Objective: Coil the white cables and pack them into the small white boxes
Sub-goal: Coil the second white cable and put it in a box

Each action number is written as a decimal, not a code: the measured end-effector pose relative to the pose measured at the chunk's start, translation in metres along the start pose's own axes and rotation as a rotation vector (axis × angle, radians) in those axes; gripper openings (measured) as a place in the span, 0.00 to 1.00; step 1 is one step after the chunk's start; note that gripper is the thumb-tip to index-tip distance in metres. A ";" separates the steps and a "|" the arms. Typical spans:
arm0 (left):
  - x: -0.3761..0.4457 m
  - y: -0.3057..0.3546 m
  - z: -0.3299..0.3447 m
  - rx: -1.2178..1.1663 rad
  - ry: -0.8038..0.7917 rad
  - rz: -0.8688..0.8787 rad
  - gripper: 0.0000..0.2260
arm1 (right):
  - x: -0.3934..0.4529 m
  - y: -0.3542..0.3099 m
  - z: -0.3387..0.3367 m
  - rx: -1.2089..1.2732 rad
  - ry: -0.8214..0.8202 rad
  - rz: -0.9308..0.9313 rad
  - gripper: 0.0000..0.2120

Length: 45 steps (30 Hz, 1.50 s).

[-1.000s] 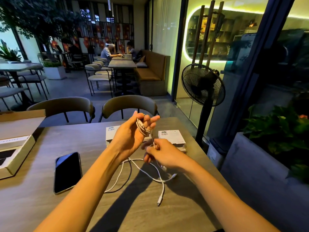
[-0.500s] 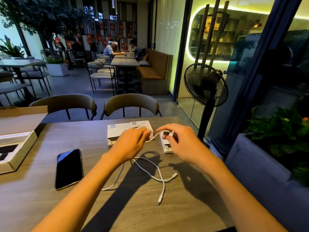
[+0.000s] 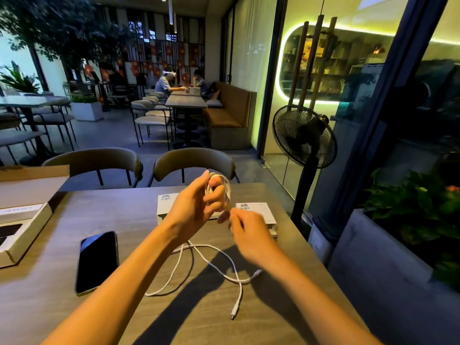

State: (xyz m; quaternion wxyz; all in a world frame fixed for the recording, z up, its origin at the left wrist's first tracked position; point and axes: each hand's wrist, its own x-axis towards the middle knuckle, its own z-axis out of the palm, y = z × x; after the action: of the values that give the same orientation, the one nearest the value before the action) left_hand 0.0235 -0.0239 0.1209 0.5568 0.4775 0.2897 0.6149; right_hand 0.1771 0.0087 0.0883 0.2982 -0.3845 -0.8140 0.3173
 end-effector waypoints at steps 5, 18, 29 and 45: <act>0.000 -0.017 -0.006 0.615 0.157 0.067 0.23 | -0.010 -0.016 0.015 -0.119 -0.281 0.094 0.11; -0.009 -0.024 -0.003 0.945 0.270 0.116 0.20 | -0.023 -0.022 -0.020 -0.171 0.034 -0.167 0.08; -0.018 0.000 0.008 0.541 0.021 -0.244 0.21 | -0.023 -0.023 -0.023 0.079 0.044 -0.306 0.05; -0.009 -0.039 0.041 0.571 0.714 0.036 0.25 | -0.026 -0.027 -0.010 -0.122 0.316 -0.327 0.11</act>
State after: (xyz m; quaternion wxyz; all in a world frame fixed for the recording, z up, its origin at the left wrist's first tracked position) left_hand 0.0755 -0.0311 0.0997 0.2575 0.3748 0.6131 0.6460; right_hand 0.1865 -0.0228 0.1084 0.4456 -0.3101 -0.8262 0.1506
